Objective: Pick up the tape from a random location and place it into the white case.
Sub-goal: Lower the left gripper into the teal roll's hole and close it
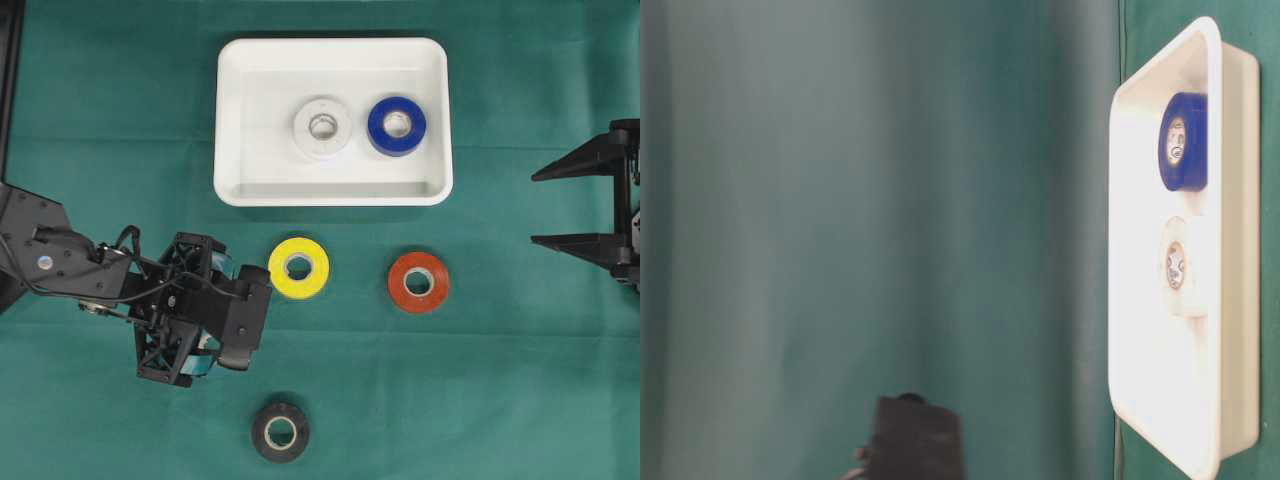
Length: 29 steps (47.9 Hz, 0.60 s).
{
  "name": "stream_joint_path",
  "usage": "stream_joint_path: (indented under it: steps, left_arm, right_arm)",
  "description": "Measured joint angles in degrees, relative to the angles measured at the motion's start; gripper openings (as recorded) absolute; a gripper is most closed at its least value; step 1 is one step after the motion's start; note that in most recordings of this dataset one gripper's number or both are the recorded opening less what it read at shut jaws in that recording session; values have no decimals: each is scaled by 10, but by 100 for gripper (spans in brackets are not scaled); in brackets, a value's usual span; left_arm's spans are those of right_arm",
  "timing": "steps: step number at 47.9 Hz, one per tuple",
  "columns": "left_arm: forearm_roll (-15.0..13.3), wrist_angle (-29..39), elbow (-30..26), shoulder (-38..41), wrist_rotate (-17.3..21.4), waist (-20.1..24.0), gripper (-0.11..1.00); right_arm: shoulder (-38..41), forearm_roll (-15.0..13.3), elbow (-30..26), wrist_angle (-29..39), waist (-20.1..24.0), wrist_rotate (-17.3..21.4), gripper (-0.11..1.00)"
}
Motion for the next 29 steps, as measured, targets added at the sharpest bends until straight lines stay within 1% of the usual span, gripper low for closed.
stream_joint_path:
  steps: [15,29]
  left_arm:
    - [0,-24,12,42,1,8,91]
    - [0,-31,16,52,1,11,91]
  right_arm:
    - [0,-2,0,0,0,1,87]
    - [0,-1,0,0,0,0,87]
